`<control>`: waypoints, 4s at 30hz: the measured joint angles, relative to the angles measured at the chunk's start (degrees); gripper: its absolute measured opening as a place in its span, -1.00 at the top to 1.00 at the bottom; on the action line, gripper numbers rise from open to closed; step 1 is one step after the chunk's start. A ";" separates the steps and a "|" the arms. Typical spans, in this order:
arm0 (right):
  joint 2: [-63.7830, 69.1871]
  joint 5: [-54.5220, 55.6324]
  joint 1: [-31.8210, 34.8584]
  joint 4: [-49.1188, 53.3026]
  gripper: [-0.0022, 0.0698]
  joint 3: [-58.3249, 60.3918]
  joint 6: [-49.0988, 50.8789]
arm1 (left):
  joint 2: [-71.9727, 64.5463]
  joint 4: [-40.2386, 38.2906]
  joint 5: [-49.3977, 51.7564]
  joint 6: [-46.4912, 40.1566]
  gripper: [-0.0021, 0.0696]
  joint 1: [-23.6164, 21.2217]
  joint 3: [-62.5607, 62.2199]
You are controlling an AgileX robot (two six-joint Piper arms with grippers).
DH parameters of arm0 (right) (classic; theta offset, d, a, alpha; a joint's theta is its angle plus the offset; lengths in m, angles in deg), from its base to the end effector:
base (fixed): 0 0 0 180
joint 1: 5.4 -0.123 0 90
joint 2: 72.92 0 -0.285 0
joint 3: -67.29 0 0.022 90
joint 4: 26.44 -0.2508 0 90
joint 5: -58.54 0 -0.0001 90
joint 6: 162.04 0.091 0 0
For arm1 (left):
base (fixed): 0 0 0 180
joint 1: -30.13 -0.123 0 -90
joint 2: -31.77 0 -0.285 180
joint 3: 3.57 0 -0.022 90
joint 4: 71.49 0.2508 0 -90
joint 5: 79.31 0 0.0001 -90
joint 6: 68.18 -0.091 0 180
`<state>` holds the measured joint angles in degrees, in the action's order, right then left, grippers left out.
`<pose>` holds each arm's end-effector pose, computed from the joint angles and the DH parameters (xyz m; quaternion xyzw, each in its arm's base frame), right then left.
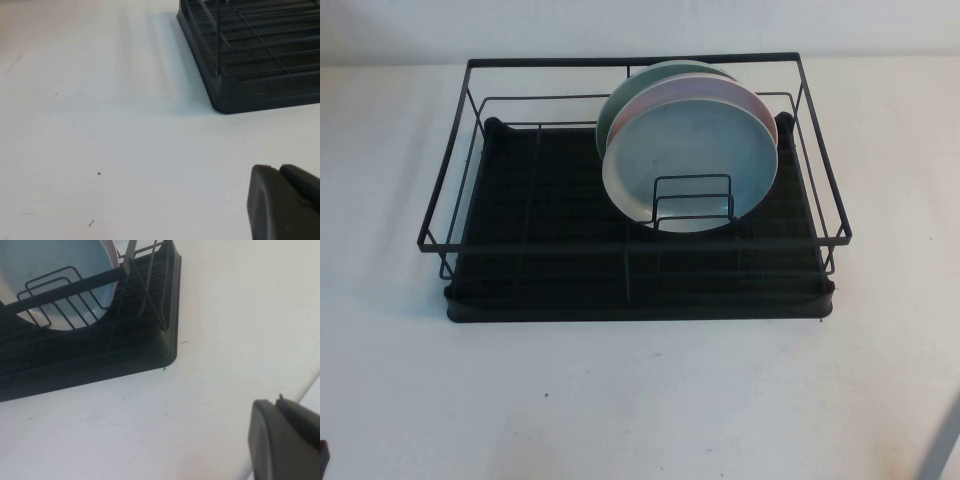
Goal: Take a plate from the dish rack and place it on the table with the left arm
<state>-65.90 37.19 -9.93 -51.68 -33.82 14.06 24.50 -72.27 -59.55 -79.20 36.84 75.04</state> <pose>0.0511 0.0183 0.1737 0.0586 0.7922 0.1879 0.5776 0.0531 -0.0067 0.1744 0.1191 0.7878 0.0170 0.6041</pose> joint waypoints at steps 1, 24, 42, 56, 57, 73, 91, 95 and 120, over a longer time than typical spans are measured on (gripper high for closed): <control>0.00 0.00 0.00 0.00 0.99 0.00 0.00 | 0.00 0.00 0.00 0.00 0.95 0.00 0.00; 0.00 0.00 0.00 0.00 0.99 0.00 0.00 | 0.00 2.30 -0.48 0.00 0.95 0.00 0.00; 0.00 0.00 0.00 0.00 0.99 0.00 0.00 | 0.00 -23.24 -10.88 18.49 0.95 0.00 0.00; 0.00 0.00 0.00 0.00 0.99 0.00 0.00 | -1.31 -33.39 6.07 12.86 0.95 0.00 -15.26; 0.00 0.00 0.00 0.00 0.99 0.00 0.00 | -2.83 -32.27 9.31 11.01 0.95 0.00 -18.68; 0.00 0.00 0.00 0.00 0.99 0.00 0.00 | -52.61 -29.58 44.59 -41.48 0.95 0.00 -64.38; 0.00 0.00 0.00 0.00 0.99 0.00 0.00 | -84.27 -37.67 37.55 -60.11 -0.28 10.29 -84.79; 0.00 0.00 0.00 0.00 0.99 0.00 0.00 | -87.45 -34.13 32.61 -63.28 -0.45 16.23 -86.80; 0.00 0.00 0.00 0.00 0.99 0.00 0.00 | -104.67 -38.41 5.66 -75.49 -0.48 21.50 -86.94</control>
<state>-65.90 37.19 -9.93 -51.68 -33.82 14.06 -80.17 -110.68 -53.89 -154.69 58.33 -11.90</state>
